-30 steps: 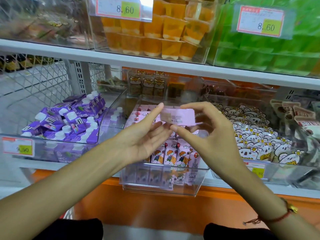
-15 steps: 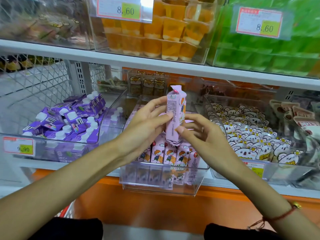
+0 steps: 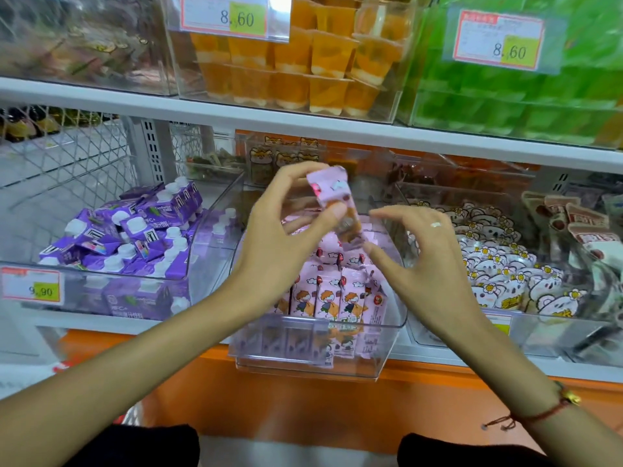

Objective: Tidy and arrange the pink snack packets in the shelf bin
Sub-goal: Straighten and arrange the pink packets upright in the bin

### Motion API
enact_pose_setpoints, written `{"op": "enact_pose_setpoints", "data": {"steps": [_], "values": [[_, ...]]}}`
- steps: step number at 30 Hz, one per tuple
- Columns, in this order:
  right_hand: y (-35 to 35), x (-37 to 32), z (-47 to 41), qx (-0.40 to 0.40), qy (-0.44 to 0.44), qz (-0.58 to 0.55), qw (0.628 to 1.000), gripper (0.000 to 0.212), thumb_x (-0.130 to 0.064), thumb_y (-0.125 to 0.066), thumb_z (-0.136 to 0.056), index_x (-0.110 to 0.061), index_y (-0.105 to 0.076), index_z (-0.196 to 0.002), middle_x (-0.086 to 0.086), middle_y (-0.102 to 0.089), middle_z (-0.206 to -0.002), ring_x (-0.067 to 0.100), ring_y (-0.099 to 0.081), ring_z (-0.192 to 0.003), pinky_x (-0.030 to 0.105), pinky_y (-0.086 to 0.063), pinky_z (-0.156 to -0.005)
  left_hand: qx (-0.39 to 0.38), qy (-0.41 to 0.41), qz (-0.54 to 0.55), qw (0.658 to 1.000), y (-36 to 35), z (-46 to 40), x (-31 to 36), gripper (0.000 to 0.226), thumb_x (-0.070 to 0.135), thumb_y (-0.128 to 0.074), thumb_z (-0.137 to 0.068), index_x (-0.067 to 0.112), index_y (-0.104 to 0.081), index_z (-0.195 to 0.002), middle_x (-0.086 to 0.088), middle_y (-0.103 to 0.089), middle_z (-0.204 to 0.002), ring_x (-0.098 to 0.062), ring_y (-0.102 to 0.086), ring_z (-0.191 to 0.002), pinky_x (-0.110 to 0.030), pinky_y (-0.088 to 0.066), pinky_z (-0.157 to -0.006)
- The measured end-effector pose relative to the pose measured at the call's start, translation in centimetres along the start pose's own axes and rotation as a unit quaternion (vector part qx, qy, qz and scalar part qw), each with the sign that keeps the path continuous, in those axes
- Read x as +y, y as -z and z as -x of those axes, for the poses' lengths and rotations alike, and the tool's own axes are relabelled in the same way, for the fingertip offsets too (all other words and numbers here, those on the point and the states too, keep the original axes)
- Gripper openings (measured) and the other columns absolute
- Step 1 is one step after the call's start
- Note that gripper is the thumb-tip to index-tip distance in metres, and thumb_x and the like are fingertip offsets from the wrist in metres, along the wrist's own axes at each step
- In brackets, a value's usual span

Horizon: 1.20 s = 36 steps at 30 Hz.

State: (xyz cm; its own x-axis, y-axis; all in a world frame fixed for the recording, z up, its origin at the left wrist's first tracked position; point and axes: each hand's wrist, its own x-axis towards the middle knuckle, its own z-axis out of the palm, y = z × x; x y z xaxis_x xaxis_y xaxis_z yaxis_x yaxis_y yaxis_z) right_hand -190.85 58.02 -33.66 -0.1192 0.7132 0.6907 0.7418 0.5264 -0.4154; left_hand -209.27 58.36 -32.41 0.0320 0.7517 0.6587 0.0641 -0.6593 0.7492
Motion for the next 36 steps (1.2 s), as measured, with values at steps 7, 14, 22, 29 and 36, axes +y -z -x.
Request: {"op": "enact_pose_setpoints", "data": {"steps": [7,14,22,29,36], "values": [[0.0,2.6,0.2,-0.106,-0.15,-0.003,0.983,0.037,-0.02,-0.054,-0.095,-0.016,-0.048,-0.131,-0.012,-0.055,-0.098,-0.006,-0.053,-0.077,0.029,-0.049,-0.077,0.027,0.088,0.014,0.996,-1.7,-5.2,-3.9,0.03,0.008,-0.067,-0.087,0.016,-0.052,-0.111,0.007,-0.064,-0.101,0.007,-0.066,-0.084,-0.009,-0.05,-0.074],[0.6,3.0,0.6,-0.122,-0.148,-0.036,0.981,0.03,-0.029,-0.054,-0.094,-0.027,-0.055,-0.124,-0.019,-0.062,-0.095,-0.003,-0.06,-0.08,0.032,-0.054,-0.075,-0.008,0.096,-0.086,0.992,-5.2,-9.5,-9.1,0.038,0.011,-0.071,-0.084,0.007,-0.049,-0.115,-0.009,-0.063,-0.111,-0.024,-0.062,-0.105,-0.039,-0.052,-0.093],[0.5,3.7,0.6,-0.133,-0.153,-0.081,0.976,0.026,-0.034,-0.055,-0.092,-0.037,-0.046,-0.117,-0.018,-0.058,-0.091,-0.007,-0.057,-0.075,0.025,-0.049,-0.067,-0.121,0.092,-0.186,0.971,-3.8,-14.0,-11.7,0.042,0.013,-0.068,-0.086,0.008,-0.048,-0.123,0.0,-0.053,-0.108,-0.017,-0.054,-0.099,-0.008,-0.047,-0.067],[0.4,4.2,0.5,-0.139,-0.16,-0.096,0.973,0.028,-0.034,-0.057,-0.09,-0.032,-0.053,-0.118,-0.014,-0.06,-0.089,-0.002,-0.059,-0.072,0.029,-0.051,-0.069,-0.156,0.084,-0.212,0.961,-4.4,-13.4,-12.2,0.029,0.008,-0.071,-0.083,0.014,-0.054,-0.106,0.001,-0.06,-0.102,-0.024,-0.059,-0.1,-0.011,-0.048,-0.077],[0.1,4.6,0.8,-0.14,-0.154,-0.104,0.973,0.025,-0.041,-0.054,-0.089,-0.04,-0.049,-0.113,-0.011,-0.061,-0.087,0.001,-0.063,-0.069,0.027,-0.052,-0.067,-0.194,0.105,-0.444,0.869,-7.9,-13.0,-12.5,0.039,0.026,-0.064,-0.09,0.023,-0.052,-0.128,-0.002,-0.058,-0.122,-0.023,-0.057,-0.105,-0.029,-0.046,-0.081]]}}
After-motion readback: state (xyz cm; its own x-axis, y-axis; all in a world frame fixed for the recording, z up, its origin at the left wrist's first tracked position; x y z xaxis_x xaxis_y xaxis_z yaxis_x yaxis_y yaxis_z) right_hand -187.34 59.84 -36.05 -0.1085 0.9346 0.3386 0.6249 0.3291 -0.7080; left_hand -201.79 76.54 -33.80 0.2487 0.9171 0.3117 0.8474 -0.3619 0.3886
